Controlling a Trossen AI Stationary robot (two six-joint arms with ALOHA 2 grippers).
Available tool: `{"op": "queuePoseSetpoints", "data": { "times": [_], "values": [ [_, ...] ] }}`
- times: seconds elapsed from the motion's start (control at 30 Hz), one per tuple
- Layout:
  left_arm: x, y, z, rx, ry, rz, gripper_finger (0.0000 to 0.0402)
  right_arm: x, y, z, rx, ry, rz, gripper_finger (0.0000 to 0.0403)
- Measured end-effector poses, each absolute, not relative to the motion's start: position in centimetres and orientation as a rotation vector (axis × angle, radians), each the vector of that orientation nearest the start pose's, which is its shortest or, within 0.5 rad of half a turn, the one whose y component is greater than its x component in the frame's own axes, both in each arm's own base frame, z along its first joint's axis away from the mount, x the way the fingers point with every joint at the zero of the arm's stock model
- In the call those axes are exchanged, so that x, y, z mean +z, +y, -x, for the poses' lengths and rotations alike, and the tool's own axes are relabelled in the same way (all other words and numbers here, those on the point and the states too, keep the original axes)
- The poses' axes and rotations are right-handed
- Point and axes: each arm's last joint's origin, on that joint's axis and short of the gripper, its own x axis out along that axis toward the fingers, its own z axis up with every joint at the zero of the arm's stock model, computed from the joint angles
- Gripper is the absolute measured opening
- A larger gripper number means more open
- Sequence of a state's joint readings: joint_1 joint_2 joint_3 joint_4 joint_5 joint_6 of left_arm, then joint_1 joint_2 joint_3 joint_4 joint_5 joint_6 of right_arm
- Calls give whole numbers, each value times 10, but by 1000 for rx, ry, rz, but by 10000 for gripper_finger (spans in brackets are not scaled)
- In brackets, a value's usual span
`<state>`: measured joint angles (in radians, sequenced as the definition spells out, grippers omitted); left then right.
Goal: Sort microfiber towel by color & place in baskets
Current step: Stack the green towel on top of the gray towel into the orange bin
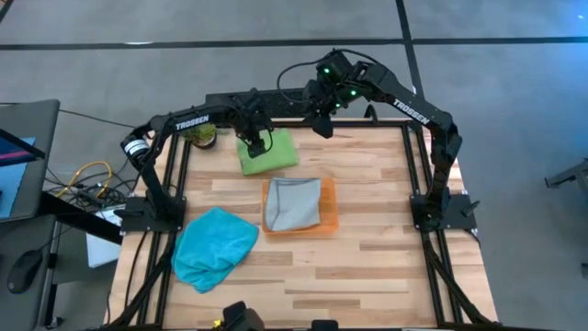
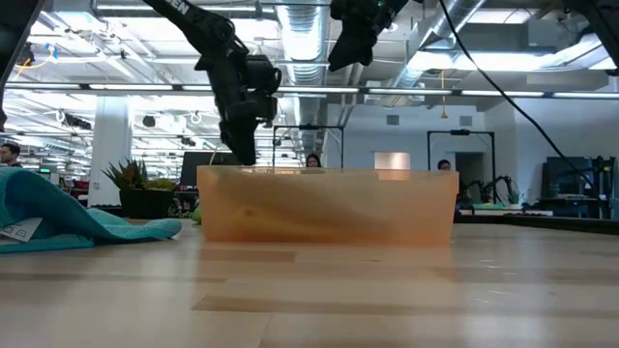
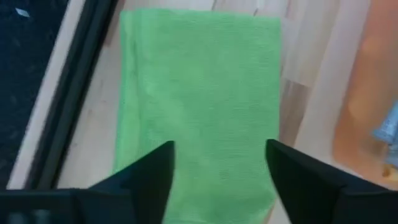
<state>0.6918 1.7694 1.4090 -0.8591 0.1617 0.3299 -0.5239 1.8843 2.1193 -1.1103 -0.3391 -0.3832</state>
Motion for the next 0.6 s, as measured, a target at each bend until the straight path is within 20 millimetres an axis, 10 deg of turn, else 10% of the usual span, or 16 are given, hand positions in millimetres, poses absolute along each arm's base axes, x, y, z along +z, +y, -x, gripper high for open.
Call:
{"op": "queuePoseSetpoints", "data": {
  "times": [0.3, 0.6],
  "values": [
    [210, 235, -289, 255, 1228, 219, 386, 397, -185, -340, -18, 809, -4, 182],
    [178, 249, -305, 281, 1302, 267, 399, 397, -185, -340, -18, 807, -3, 182]
  ]
}}
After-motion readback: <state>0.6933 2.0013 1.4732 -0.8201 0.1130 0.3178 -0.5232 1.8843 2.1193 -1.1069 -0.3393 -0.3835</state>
